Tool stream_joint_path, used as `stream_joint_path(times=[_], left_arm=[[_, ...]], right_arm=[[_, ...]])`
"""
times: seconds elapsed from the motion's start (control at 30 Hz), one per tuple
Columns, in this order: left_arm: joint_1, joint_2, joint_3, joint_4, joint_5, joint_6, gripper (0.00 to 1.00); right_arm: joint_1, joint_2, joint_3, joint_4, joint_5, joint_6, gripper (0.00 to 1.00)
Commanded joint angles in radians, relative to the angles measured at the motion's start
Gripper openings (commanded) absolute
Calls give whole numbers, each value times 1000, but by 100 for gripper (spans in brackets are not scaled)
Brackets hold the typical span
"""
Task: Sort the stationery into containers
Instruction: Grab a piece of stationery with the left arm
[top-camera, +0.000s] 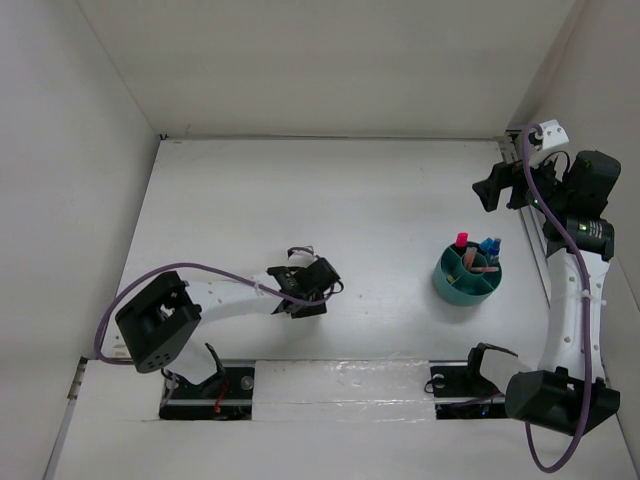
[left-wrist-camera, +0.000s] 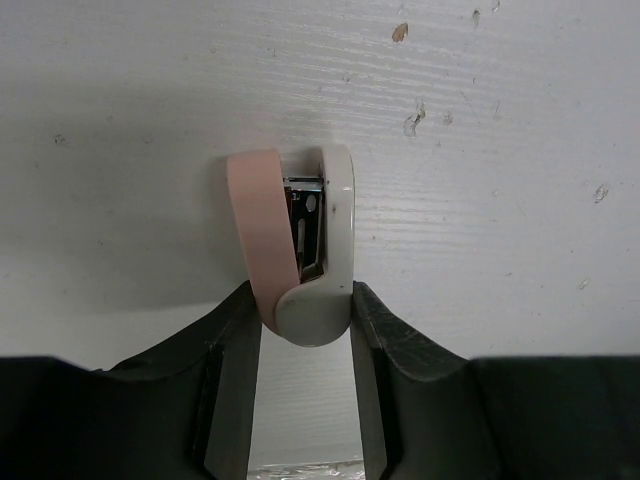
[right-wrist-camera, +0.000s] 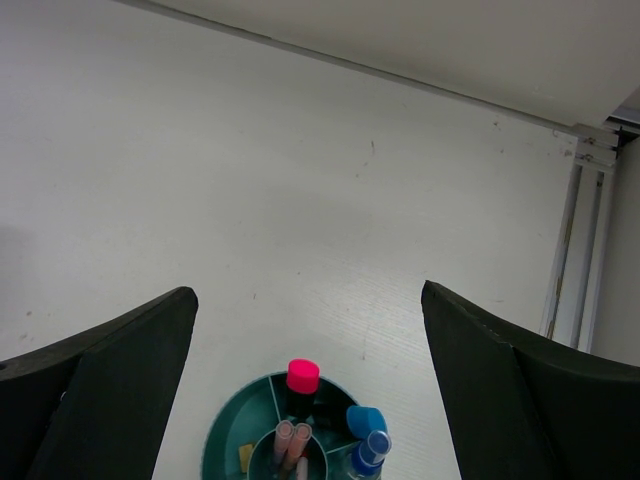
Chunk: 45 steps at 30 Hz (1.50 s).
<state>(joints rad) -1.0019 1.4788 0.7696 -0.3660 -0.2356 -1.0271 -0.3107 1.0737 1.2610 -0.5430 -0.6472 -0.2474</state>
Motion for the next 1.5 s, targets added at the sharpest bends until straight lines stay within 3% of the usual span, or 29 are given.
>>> stream_joint_path(times=[0.0, 0.13, 0.23, 0.27, 0.47, 0.67, 1.23, 1.47], left_arm=[[-4, 63, -38, -63, 18, -11, 20], [-4, 84, -38, -44, 18, -2, 20], [-4, 110, -38, -24, 27, 19, 12], [-4, 124, -27, -24, 27, 19, 0], [-26, 143, 13, -65, -28, 27, 0], [-115, 107, 62, -99, -126, 18, 0], [-124, -32, 53, -90, -200, 67, 0], [-158, -162, 43, 14, -241, 151, 0]], right_arm=[[5, -15, 21, 18, -20, -10, 100], [5, -15, 21, 9, -20, -10, 100], [5, -15, 21, 9, -20, -10, 100], [5, -15, 21, 9, -20, -10, 100], [5, -15, 21, 9, -20, -10, 100], [5, -6, 31, 0, -40, -20, 100], [5, 22, 49, -51, -137, -59, 100], [5, 71, 87, -182, -356, -162, 100]])
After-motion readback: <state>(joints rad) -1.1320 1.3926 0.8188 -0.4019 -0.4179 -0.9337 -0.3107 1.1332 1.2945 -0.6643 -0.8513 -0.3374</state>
